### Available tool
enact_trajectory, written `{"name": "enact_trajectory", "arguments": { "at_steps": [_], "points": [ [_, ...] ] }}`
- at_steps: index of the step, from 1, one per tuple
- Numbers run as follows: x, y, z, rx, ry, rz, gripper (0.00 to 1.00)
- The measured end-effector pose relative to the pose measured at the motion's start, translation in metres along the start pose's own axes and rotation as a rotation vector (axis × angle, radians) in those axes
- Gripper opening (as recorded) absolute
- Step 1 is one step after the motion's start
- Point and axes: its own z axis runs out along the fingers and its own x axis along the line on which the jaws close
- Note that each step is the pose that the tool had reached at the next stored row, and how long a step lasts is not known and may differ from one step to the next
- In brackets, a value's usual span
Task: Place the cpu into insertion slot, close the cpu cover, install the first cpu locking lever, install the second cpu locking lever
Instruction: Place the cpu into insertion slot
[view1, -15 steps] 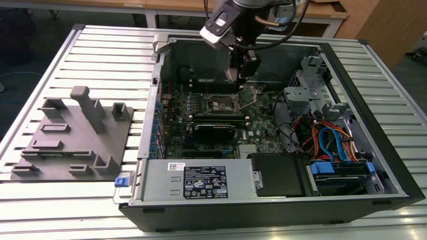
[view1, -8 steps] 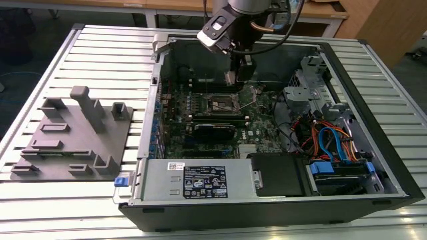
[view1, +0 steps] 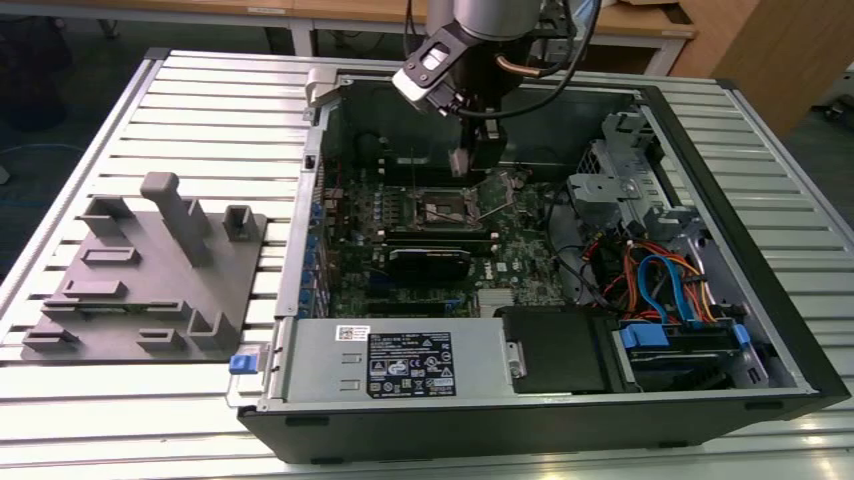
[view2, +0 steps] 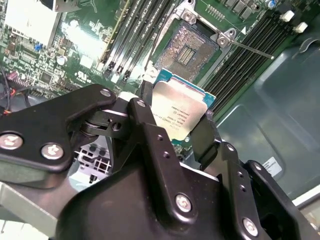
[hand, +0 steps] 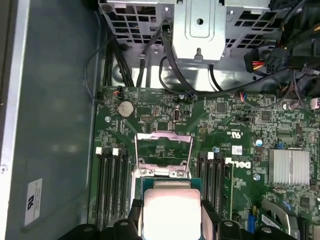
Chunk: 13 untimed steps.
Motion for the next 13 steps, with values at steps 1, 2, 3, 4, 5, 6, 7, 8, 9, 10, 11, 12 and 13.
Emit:
{"name": "enact_trajectory", "arguments": {
  "at_steps": [1, 2, 3, 4, 5, 6, 7, 8, 9, 10, 11, 12, 13],
  "points": [
    [0.0, -0.0001, 0.0005, 0.0005, -0.0002, 0.004, 0.54],
    [0.0, -0.0001, 0.0008, 0.0009, -0.0003, 0.004, 0.54],
    [0.0, -0.0001, 0.0009, 0.0011, -0.0004, 0.004, 0.54],
    [0.0, -0.0002, 0.0009, 0.0012, -0.0005, 0.004, 0.54],
    [0.0, -0.0003, 0.001, 0.0011, -0.0004, 0.004, 0.54],
    [0.0, -0.0003, 0.0011, 0.0011, -0.0003, 0.004, 0.54],
    [0.0, -0.0003, 0.0012, 0.001, -0.0002, 0.004, 0.54],
    [0.0, -0.0005, 0.0012, 0.001, -0.0002, 0.004, 0.54],
    [0.0, -0.0006, 0.0012, 0.001, -0.0001, 0.004, 0.54],
    [0.0, -0.0008, 0.0012, 0.001, -0.0002, 0.004, 0.54],
    [0.0, -0.0009, 0.0013, 0.001, -0.0002, 0.004, 0.54],
    [0.0, -0.0011, 0.0017, 0.0009, 0.0001, 0.004, 0.54],
    [0.0, -0.0015, 0.0023, 0.0008, 0.0002, 0.003, 0.54]
  ]
}}
